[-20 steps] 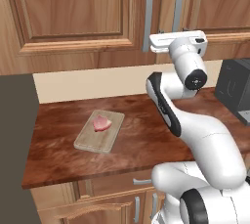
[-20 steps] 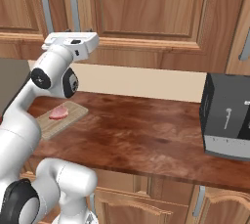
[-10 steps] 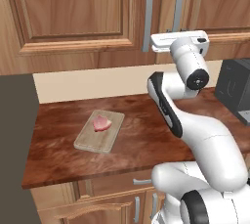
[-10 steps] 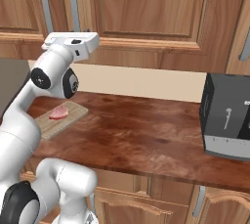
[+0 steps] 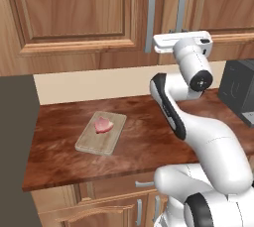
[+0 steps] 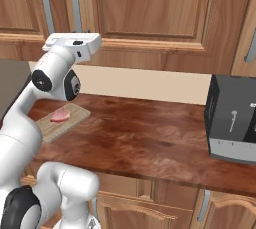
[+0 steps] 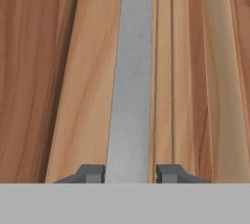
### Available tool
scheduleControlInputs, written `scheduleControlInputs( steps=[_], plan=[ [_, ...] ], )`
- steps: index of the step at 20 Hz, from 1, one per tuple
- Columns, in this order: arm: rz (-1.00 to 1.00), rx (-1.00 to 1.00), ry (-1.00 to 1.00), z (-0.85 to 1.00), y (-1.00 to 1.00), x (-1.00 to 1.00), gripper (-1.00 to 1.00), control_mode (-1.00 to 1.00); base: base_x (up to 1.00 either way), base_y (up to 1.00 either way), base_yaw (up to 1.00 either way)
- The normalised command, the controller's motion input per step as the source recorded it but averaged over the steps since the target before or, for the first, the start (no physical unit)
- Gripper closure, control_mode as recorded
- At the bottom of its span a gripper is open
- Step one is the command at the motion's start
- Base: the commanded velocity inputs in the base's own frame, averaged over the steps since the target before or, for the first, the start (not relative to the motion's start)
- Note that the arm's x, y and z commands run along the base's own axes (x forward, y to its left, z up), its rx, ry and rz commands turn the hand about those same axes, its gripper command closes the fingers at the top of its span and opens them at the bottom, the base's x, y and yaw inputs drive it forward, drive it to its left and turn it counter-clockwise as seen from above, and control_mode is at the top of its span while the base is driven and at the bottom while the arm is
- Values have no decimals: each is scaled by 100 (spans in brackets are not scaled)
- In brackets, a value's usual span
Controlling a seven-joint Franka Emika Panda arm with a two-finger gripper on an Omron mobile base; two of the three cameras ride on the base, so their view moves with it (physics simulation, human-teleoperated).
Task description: Open the cabinet, retrieve the rolling pin, and place it next to the meat on the cutting board to prepare for tenderizing.
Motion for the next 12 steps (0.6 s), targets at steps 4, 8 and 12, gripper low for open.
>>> scheduleControlInputs(
  steps=[4, 8, 12],
  plan=[
    [5, 0, 0, -1, 7, 0, 100, -100, 0, 0, 0],
    [7, 0, -4, -2, 0, -6, 100, -100, 0, 0, 0],
    [7, 0, -3, -3, 0, -19, 100, -100, 0, 0, 0]
  ],
)
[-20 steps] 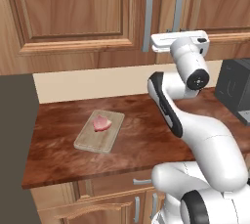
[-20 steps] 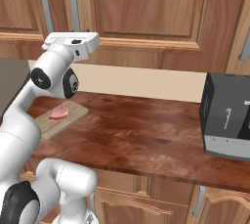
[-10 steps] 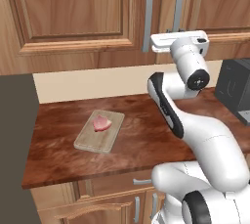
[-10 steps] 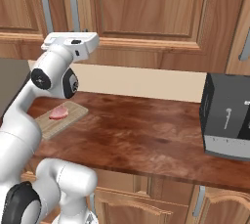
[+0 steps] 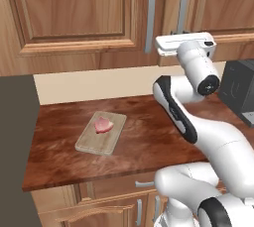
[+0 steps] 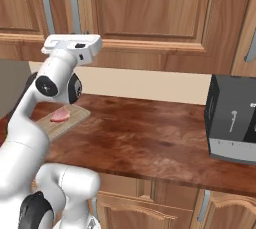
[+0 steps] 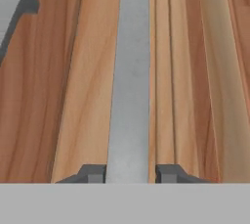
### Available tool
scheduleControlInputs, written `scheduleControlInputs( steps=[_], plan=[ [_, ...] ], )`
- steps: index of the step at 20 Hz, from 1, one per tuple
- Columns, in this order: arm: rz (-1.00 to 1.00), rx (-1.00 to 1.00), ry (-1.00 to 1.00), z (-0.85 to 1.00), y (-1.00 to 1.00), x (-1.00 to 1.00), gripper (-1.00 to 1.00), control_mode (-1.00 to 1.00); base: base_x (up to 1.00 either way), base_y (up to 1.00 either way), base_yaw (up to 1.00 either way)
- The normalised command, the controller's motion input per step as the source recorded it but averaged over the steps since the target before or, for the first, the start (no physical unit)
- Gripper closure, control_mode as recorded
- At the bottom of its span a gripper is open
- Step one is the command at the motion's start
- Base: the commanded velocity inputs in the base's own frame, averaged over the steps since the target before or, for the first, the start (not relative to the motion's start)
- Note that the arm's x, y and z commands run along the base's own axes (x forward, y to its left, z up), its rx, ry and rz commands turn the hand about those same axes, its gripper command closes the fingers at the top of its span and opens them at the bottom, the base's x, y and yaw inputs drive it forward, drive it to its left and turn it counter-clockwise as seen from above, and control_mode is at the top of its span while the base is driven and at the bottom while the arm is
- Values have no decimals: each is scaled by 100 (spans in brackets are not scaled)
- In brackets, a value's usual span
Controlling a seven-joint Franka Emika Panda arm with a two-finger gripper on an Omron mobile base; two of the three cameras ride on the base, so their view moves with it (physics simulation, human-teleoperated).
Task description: Open the cabinet, retrieve the rolling pin, and place it next to the meat on the cutting board to prepare for tenderizing.
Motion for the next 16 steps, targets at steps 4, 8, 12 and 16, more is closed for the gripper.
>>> scheduleControlInputs(
  steps=[4, 8, 12, 16],
  plan=[
    [8, 0, -3, -5, 0, -29, 100, -100, 0, 0, 0],
    [6, 0, -3, -7, 0, -38, 100, -100, 0, 0, 0],
    [3, 0, -1, -9, 0, -48, 100, -100, 0, 0, 0],
    [4, 1, 0, -1, -1, -56, 100, -100, 0, 0, 0]
  ],
)
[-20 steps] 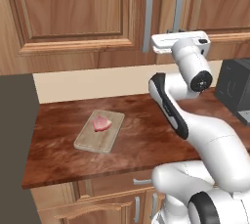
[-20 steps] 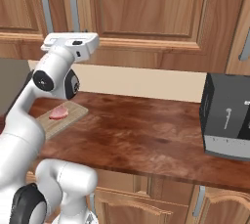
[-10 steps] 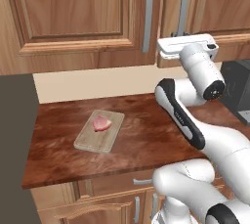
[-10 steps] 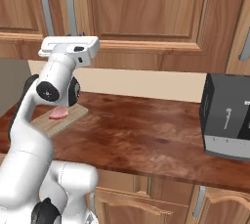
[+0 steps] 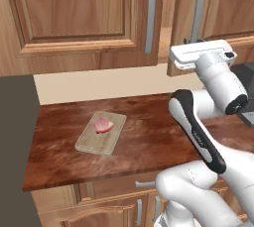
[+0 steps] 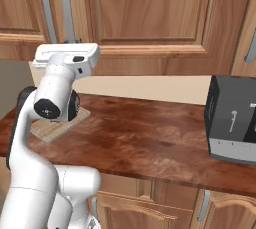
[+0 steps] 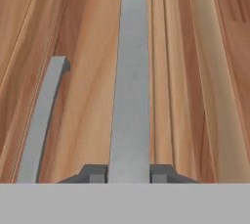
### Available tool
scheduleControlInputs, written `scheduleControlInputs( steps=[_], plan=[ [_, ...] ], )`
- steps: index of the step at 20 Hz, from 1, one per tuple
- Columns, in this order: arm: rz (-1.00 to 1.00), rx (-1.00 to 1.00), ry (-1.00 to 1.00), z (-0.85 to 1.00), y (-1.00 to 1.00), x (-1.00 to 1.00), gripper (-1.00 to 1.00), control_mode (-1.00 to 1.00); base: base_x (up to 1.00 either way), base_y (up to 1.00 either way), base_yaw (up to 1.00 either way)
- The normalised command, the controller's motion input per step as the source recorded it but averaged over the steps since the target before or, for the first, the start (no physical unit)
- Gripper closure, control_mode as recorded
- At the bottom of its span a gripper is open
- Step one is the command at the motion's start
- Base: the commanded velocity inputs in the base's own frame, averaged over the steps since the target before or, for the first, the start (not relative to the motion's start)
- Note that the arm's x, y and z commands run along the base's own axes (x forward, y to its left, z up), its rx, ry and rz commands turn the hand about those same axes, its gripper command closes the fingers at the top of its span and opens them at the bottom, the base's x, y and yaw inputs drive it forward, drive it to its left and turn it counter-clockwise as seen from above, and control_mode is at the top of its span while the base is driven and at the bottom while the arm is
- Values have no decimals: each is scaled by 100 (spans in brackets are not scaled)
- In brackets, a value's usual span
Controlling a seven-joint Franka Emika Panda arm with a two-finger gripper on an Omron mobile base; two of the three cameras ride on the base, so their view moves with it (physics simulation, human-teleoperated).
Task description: Open the cabinet, retrieve the rolling pin, and place it next to the meat on the cutting board to prepare for tenderizing.
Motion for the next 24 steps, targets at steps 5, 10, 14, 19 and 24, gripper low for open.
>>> scheduleControlInputs(
  steps=[5, 10, 14, 19, 24],
  plan=[
    [5, 2, 0, 0, -9, -57, 100, -100, 0, 0, 0],
    [5, 1, 0, 0, -25, -48, 100, -100, 0, 0, 0],
    [5, 0, 0, 0, -38, -42, 100, -100, 0, 0, 0],
    [3, 0, 0, 0, -43, -43, 100, -100, 0, 0, 0],
    [0, 0, 0, -6, -32, -29, -100, -100, 0, 0, 0]
  ],
)
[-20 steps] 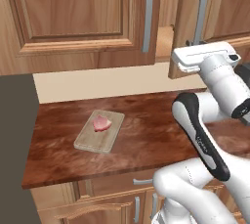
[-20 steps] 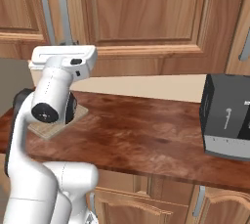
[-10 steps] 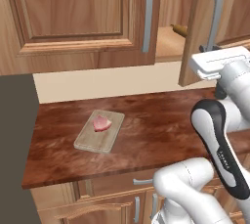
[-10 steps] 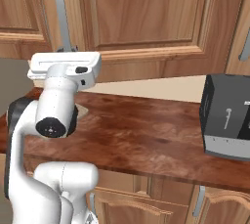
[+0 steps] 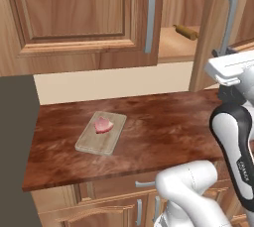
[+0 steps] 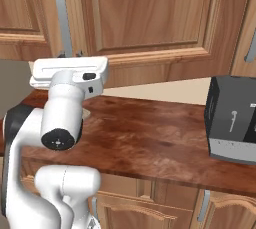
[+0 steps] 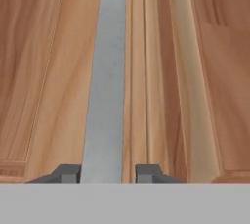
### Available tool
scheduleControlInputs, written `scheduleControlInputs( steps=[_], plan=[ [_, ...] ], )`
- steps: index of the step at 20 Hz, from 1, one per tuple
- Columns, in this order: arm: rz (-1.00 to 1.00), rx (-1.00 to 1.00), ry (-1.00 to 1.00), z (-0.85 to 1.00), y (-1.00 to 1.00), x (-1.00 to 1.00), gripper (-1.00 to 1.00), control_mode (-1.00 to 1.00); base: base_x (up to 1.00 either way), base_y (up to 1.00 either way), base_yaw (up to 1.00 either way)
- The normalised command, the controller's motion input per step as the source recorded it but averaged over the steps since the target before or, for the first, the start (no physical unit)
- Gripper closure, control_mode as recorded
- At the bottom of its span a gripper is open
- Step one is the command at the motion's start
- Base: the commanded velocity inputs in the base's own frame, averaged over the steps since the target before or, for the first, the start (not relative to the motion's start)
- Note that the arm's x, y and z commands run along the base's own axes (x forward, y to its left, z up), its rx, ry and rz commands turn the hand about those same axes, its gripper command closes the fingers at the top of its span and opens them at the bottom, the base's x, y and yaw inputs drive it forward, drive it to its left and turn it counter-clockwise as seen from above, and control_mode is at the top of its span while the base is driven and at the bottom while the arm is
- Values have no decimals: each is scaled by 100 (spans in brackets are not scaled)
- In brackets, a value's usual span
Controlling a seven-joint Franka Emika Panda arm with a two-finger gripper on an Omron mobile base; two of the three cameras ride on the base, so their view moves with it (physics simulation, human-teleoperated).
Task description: Open the cabinet, retrieve the rolling pin, and place it next to the meat on the cutting board to prepare for tenderizing.
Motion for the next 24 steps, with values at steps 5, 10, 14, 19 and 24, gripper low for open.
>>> scheduleControlInputs(
  steps=[5, 10, 14, 19, 24],
  plan=[
    [0, 0, 2, -2, -4, -2, -100, -100, 0, 0, 0],
    [0, 0, -3, -5, 0, -12, -100, -100, 0, 0, 0],
    [-1, 0, -13, 0, 0, -75, -100, -100, 0, 0, 0],
    [-1, 0, -14, 0, 0, -100, -100, -100, 0, 0, 0],
    [-2, -3, -13, 0, 13, -99, -100, -100, 0, 0, 0]
  ],
)
